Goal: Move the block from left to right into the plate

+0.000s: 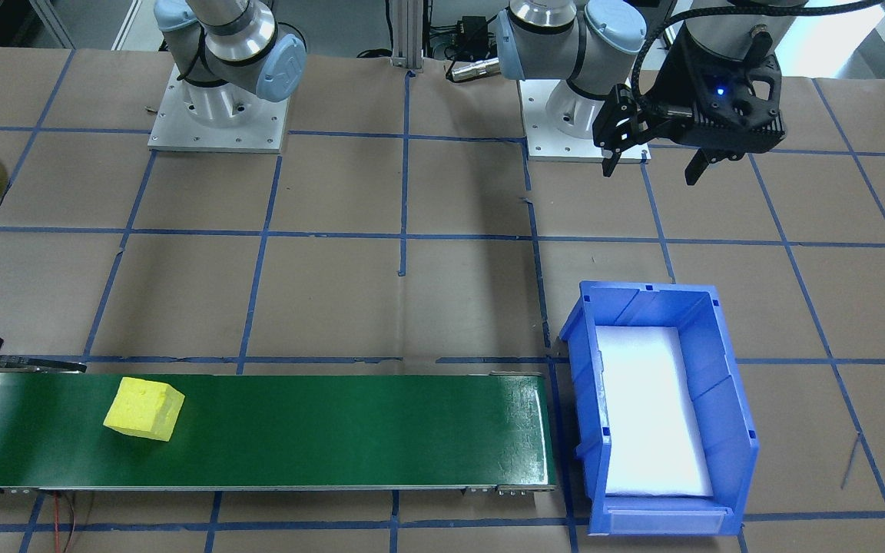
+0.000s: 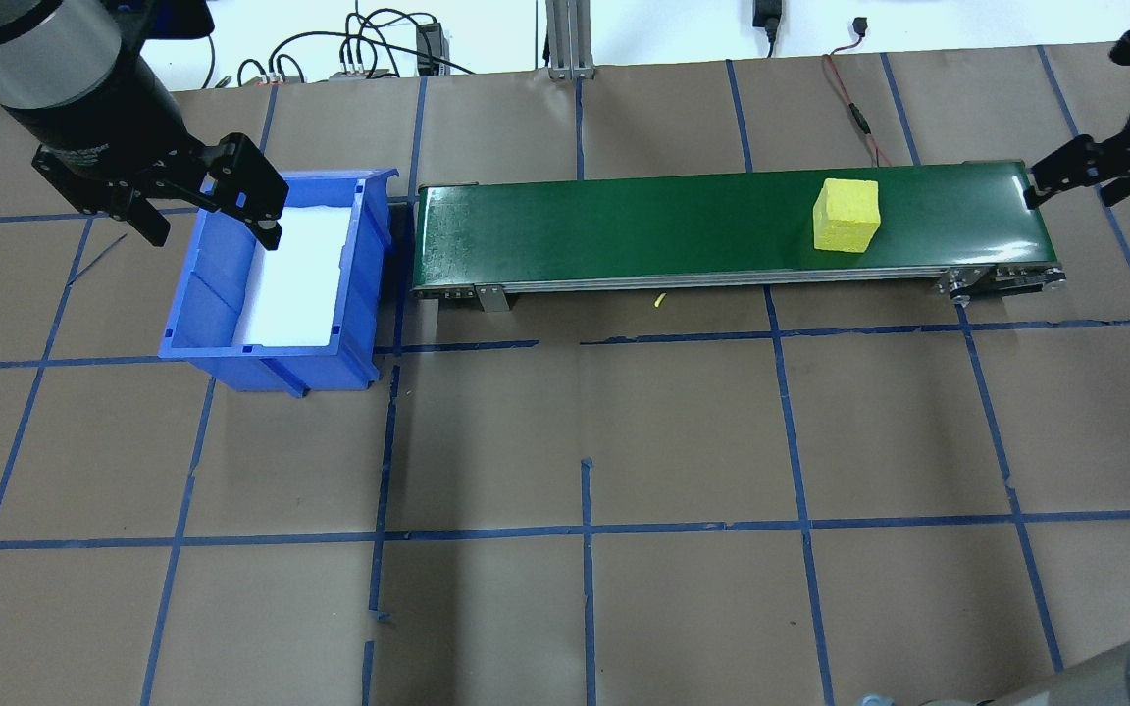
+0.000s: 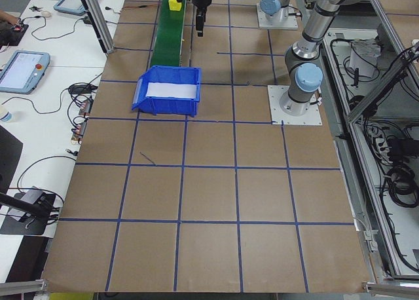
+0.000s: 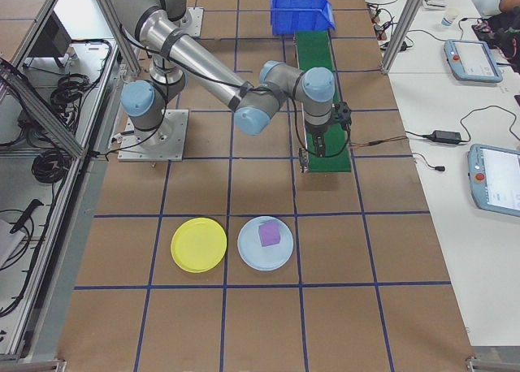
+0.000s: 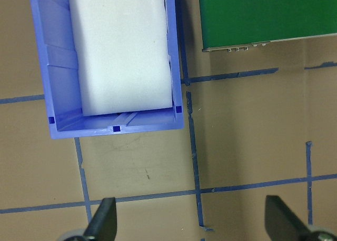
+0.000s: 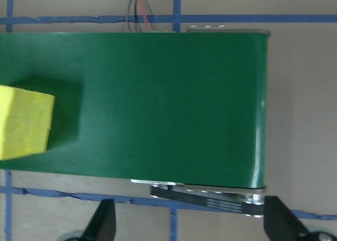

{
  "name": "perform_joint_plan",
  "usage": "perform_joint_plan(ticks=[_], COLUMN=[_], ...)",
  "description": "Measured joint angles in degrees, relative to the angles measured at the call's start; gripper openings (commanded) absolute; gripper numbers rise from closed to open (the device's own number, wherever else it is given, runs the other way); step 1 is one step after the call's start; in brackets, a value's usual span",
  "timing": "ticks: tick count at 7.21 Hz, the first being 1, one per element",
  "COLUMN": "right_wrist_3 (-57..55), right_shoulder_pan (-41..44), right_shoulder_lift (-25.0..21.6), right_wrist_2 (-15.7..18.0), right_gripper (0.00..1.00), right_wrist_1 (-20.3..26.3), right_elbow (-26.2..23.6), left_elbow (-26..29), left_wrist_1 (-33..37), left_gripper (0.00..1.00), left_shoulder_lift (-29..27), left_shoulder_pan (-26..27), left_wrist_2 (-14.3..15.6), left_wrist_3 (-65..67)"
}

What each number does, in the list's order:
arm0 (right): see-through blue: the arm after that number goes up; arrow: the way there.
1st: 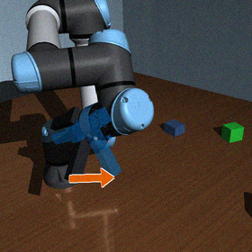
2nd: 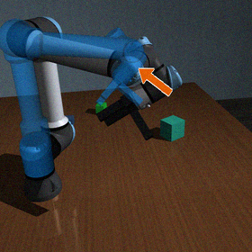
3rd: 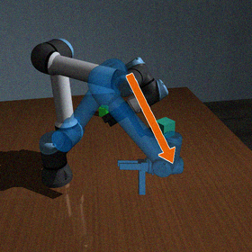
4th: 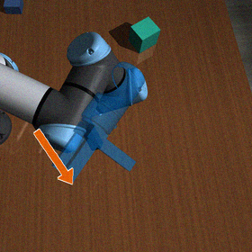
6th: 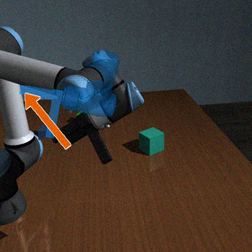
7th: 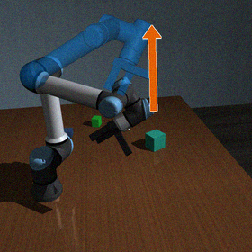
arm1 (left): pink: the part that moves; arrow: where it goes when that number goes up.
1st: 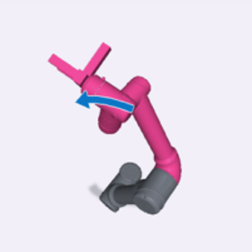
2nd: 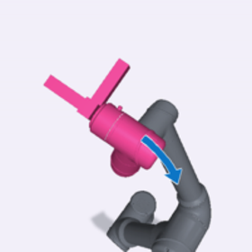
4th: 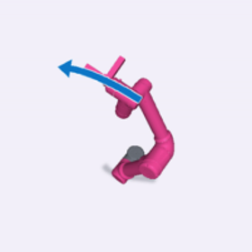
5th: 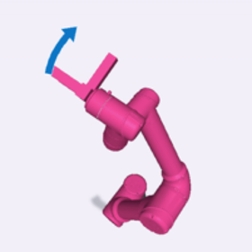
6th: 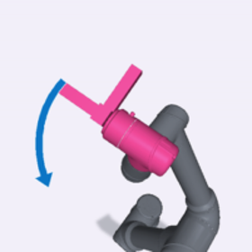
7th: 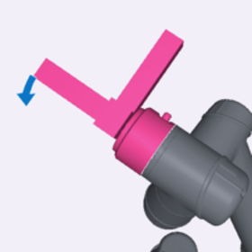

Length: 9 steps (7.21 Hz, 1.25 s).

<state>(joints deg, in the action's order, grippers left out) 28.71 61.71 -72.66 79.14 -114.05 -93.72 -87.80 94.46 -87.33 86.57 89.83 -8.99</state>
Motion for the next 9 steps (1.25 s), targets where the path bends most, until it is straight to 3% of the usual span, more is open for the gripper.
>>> perform_joint_plan(ticks=[2, 4, 5, 9], right_wrist_3=[-10.31, -12.85, -13.06, -12.97], right_shoulder_pan=[4.23, 5.02, 5.04, 4.91], right_shoulder_lift=[0.97, 2.62, 3.79, 6.27], right_wrist_2=[-4.41, -10.66, -12.13, -12.28], right_gripper=[1.0, 0.99, 0.98, 0.95], right_wrist_1=[0.77, 0.49, -0.36, -3.55], right_elbow=[-0.19, -0.12, 0.09, -0.3], left_elbow=[0.0, 0.0, 0.0, 0.0], left_wrist_1=[0.0, 0.02, 0.02, 0.0], left_gripper=[1.0, 1.0, 1.0, 1.0], left_shoulder_lift=[0.01, 0.04, 0.05, 0.05], left_shoulder_pan=[0.0, 0.0, 0.0, 0.0], left_wrist_2=[0.0, 0.0, 0.0, 0.0], left_wrist_3=[-0.01, -0.04, -0.05, -0.06])
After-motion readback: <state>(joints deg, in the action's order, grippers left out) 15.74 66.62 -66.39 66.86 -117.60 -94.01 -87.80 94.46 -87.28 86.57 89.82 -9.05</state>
